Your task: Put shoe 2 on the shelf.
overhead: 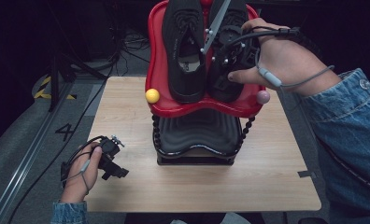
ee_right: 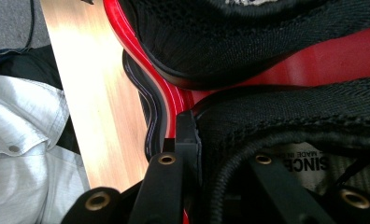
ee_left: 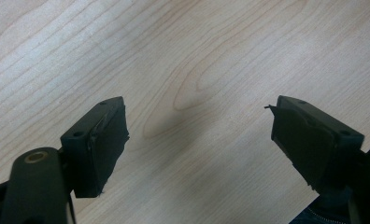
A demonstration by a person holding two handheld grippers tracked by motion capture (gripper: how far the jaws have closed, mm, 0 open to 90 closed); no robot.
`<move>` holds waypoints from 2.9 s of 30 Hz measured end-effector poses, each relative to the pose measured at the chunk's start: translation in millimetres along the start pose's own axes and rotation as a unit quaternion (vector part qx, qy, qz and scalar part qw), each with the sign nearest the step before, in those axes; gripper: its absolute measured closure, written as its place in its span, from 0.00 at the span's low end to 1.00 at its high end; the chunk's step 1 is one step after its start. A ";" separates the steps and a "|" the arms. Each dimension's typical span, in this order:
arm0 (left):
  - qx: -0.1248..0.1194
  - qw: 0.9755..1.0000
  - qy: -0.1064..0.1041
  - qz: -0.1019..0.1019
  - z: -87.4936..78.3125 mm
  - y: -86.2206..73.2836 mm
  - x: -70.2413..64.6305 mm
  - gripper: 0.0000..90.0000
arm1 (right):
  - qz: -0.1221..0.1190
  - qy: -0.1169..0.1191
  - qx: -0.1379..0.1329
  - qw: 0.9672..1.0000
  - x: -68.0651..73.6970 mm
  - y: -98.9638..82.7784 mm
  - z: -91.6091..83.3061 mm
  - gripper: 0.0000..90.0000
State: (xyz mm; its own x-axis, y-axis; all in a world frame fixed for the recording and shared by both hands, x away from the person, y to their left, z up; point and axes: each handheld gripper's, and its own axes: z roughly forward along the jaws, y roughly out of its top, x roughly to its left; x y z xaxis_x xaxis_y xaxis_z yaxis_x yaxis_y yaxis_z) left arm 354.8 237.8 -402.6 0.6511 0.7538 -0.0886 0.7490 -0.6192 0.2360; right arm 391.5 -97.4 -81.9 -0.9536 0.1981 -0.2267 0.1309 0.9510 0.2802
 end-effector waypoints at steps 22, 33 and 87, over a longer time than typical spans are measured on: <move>0.004 1.000 -0.004 -0.005 4.9 4.6 2.6 0.21 | 0.020 -0.003 -0.097 0.995 7.2 -26.8 -51.6 0.52; 0.009 1.000 -0.003 -0.006 6.7 7.3 3.1 0.21 | 0.037 -0.034 -0.131 0.990 7.1 -57.8 -81.1 0.50; -0.013 0.999 0.015 -0.030 9.8 -0.5 10.3 0.20 | 0.236 0.008 -0.113 0.965 -28.0 -264.7 59.2 0.41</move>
State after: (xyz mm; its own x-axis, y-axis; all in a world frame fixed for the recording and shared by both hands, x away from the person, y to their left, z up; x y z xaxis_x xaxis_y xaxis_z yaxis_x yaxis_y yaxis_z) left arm 362.3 243.7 -413.1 0.6013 0.7956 -0.0742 0.7824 -0.5674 0.2568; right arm 399.6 -340.6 -205.0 -0.8063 0.5914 -0.0101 0.4911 0.6790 0.5456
